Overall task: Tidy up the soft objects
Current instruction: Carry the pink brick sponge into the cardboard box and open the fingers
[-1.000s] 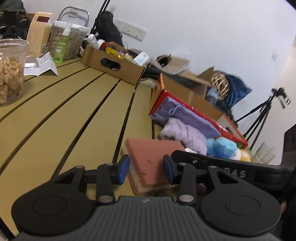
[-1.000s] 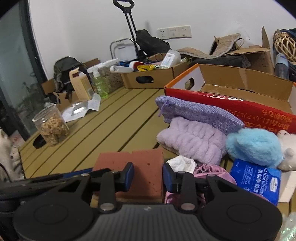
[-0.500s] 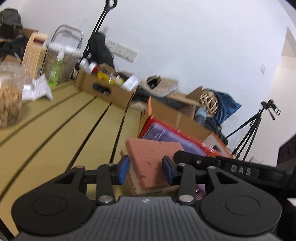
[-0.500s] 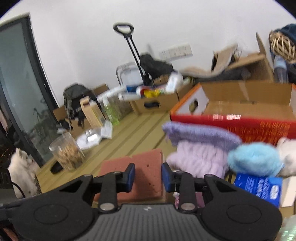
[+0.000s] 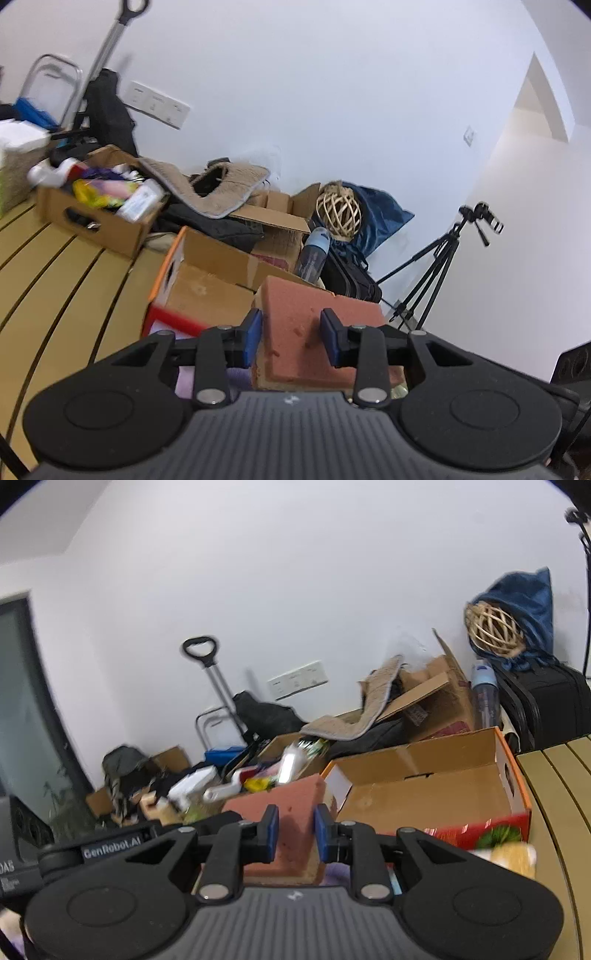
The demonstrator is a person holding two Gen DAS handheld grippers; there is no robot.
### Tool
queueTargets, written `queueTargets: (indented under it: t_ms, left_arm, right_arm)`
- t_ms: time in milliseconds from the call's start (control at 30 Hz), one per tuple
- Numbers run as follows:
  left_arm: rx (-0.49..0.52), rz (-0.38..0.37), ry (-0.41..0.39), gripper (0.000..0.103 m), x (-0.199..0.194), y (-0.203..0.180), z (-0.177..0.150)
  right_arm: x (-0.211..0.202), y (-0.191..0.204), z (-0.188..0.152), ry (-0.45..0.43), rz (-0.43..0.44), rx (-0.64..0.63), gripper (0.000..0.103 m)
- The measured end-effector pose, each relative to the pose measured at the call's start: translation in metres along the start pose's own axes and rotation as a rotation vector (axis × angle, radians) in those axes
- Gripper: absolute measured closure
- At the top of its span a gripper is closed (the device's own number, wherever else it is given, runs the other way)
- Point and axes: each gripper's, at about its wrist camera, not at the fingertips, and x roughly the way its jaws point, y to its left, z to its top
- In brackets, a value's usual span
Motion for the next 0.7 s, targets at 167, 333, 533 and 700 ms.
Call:
queueTargets:
  t_ms: [167, 333, 533, 700]
  left_arm:
    - [0.049, 0.034, 0.04, 0.069, 0.087, 0.01, 0.05]
    - [0.013, 0.08, 0.139, 0.069, 0.182, 0.056, 0.078]
    - [-0.007, 0.204, 0.258, 0.067, 0.269, 0.105, 0.074]
    - [0.047, 0.244, 0.258, 0.06, 0.276, 0.109, 0.07]
  right_arm:
    - [0.077, -0.03, 0.053, 0.037, -0.043, 0.033, 0.083]
    - [0.18, -0.066, 0.077, 0.11, -0.11, 0.047, 0.083]
    - [0.284, -0.105, 0.066, 0.252, -0.19, 0.031, 0.082]
    - [0.332, -0.127, 0.042, 0.405, -0.193, 0.079, 0.08]
